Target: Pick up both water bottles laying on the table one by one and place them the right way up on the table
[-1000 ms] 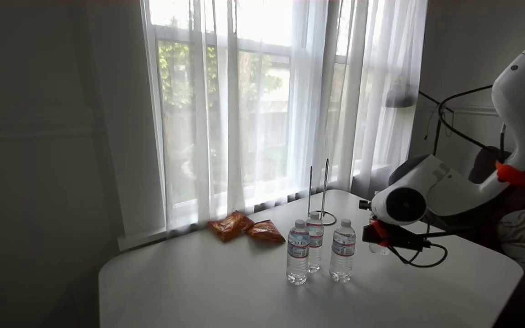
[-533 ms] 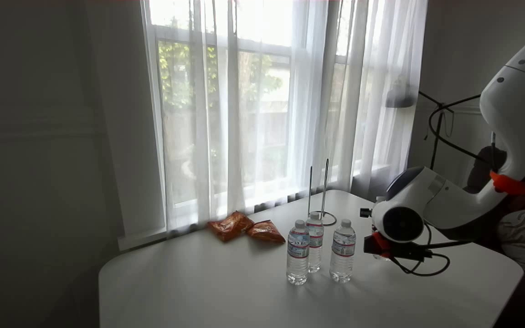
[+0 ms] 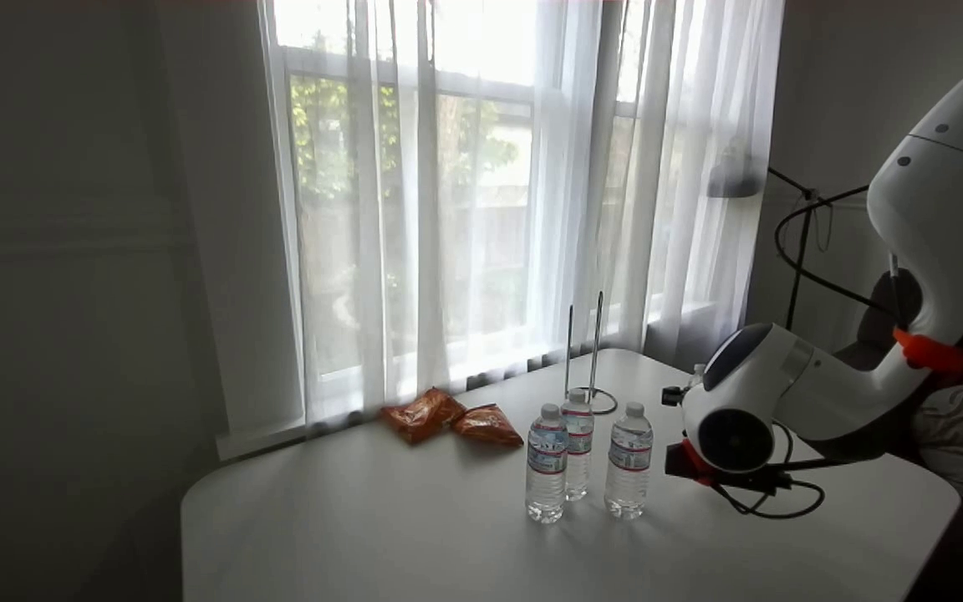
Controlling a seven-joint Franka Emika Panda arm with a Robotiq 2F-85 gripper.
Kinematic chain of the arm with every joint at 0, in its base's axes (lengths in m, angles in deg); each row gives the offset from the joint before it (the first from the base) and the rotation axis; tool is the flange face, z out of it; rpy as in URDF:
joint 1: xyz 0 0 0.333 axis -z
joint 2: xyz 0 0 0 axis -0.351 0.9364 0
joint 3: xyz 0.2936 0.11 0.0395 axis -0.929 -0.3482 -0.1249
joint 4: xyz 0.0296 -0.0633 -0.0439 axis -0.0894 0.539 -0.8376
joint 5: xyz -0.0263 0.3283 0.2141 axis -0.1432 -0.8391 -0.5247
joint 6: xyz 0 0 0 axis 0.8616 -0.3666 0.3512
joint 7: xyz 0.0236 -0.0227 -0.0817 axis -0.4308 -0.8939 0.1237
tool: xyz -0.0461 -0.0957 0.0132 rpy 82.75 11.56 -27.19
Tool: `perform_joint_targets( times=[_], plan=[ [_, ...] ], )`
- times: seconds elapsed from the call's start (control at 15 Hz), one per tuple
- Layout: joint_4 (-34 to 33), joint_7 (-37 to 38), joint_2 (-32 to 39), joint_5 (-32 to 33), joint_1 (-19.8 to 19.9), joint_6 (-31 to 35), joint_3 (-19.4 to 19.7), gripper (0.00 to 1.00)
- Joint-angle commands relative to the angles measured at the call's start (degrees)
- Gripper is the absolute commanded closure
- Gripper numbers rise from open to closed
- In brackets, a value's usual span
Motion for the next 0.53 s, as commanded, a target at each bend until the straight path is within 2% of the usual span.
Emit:
perform_joint_targets(
  times=[0.0, 0.2, 0.27, 0.47],
  plan=[
    [0.69, 9.99, 0.85, 0.16, -1.05, -5.57, -1.54, 0.77],
    [0.40, 11.75, 2.73, 0.13, -1.35, -8.33, -2.41, 0.77],
    [-1.11, 6.81, 0.53, -1.90, -1.38, -8.12, -2.90, 0.77],
    [-2.07, 7.94, 1.99, -1.56, -1.59, -9.85, -3.50, 0.77]
  ],
)
